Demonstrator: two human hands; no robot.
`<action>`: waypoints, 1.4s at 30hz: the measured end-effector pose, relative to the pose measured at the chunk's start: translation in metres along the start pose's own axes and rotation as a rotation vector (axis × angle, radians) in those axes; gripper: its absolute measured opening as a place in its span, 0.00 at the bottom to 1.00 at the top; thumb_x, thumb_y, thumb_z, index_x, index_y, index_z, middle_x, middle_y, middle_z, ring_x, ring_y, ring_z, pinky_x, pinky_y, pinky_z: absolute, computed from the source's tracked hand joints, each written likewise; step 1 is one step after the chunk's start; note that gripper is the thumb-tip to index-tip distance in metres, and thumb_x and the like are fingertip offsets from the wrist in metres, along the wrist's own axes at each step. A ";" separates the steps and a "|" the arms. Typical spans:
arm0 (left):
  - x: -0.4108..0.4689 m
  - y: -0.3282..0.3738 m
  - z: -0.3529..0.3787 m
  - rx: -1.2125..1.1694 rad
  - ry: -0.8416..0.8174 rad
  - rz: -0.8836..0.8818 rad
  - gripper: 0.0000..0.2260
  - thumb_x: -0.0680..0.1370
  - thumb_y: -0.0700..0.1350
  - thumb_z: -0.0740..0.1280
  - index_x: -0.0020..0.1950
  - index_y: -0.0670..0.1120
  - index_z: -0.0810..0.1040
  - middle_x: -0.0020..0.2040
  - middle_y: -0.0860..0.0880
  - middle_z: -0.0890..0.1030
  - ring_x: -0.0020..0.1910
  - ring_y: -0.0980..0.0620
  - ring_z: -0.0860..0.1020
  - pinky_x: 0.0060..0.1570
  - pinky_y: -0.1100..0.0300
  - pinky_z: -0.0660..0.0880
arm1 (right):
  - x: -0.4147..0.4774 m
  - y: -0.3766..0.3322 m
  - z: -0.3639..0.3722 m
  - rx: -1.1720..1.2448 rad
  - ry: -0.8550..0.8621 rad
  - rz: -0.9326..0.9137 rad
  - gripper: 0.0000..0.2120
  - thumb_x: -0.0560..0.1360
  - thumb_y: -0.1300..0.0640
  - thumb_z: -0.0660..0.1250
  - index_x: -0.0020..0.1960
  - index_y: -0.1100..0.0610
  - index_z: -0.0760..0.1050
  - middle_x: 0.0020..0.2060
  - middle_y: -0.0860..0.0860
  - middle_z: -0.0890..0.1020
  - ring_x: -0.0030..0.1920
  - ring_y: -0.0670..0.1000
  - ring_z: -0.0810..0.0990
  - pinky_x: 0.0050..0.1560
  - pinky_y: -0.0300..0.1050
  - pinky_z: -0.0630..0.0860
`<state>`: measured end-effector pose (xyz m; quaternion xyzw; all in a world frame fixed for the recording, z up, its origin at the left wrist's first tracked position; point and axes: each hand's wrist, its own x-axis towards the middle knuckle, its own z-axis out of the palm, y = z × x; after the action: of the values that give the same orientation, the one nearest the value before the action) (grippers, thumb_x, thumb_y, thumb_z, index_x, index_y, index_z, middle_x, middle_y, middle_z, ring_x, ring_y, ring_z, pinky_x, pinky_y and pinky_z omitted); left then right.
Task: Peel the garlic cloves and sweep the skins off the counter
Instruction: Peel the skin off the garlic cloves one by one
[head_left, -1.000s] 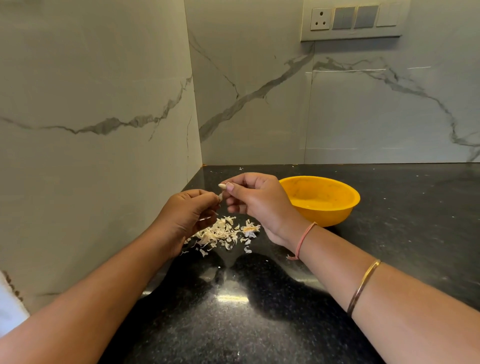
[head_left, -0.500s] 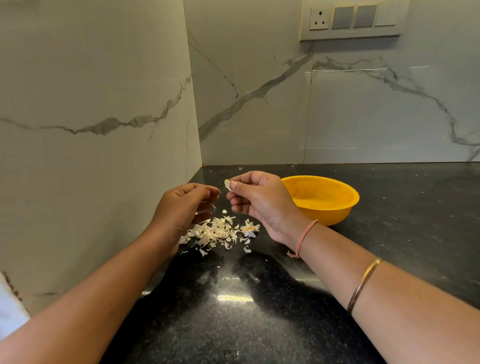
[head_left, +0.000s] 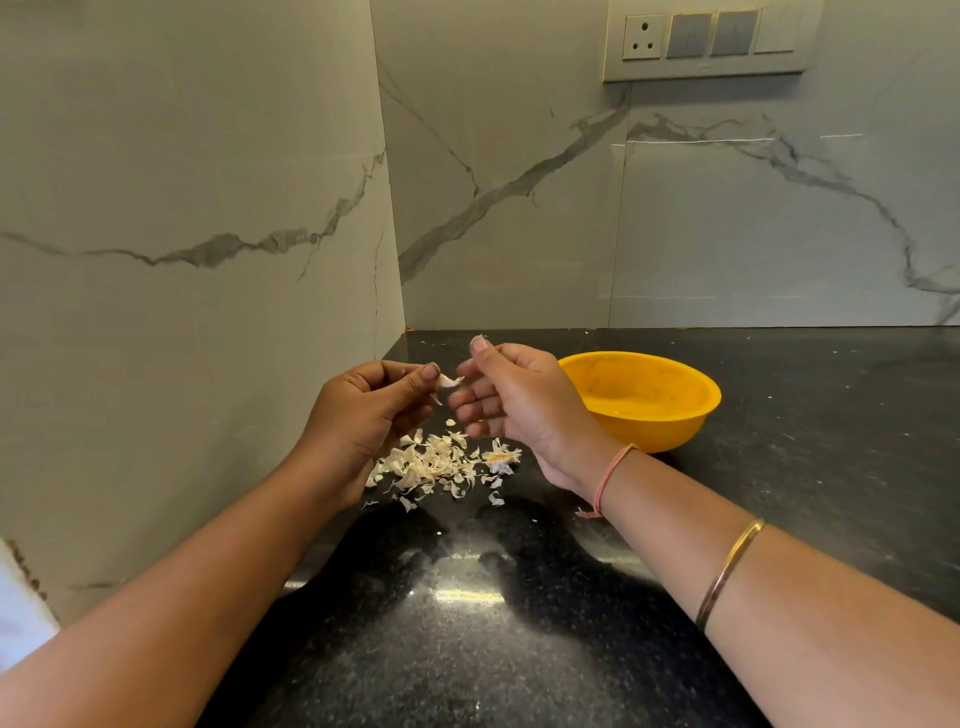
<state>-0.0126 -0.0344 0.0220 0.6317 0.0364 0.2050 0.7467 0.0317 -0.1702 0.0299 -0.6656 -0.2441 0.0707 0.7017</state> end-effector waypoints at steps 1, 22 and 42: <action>0.000 0.000 0.000 -0.008 0.001 0.000 0.11 0.62 0.45 0.71 0.42 0.42 0.80 0.31 0.51 0.82 0.30 0.58 0.79 0.36 0.68 0.77 | 0.000 0.000 -0.001 -0.090 -0.004 -0.013 0.16 0.80 0.49 0.58 0.43 0.60 0.74 0.33 0.54 0.79 0.31 0.48 0.76 0.31 0.40 0.76; -0.006 -0.001 0.007 0.234 -0.092 -0.022 0.21 0.80 0.47 0.61 0.26 0.49 0.73 0.26 0.52 0.61 0.24 0.57 0.58 0.25 0.66 0.58 | -0.002 0.003 0.000 -0.645 -0.144 -0.445 0.18 0.78 0.60 0.61 0.30 0.59 0.71 0.26 0.55 0.74 0.30 0.53 0.72 0.31 0.46 0.66; 0.000 0.002 -0.001 -0.020 0.116 -0.214 0.16 0.80 0.47 0.61 0.33 0.47 0.66 0.22 0.54 0.63 0.18 0.60 0.58 0.16 0.70 0.57 | 0.000 0.004 -0.001 -1.023 -0.027 -0.751 0.14 0.79 0.58 0.60 0.36 0.52 0.61 0.26 0.43 0.62 0.27 0.42 0.62 0.29 0.36 0.54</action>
<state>-0.0136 -0.0330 0.0240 0.6038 0.1447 0.1605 0.7673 0.0329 -0.1703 0.0262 -0.7847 -0.4728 -0.2974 0.2689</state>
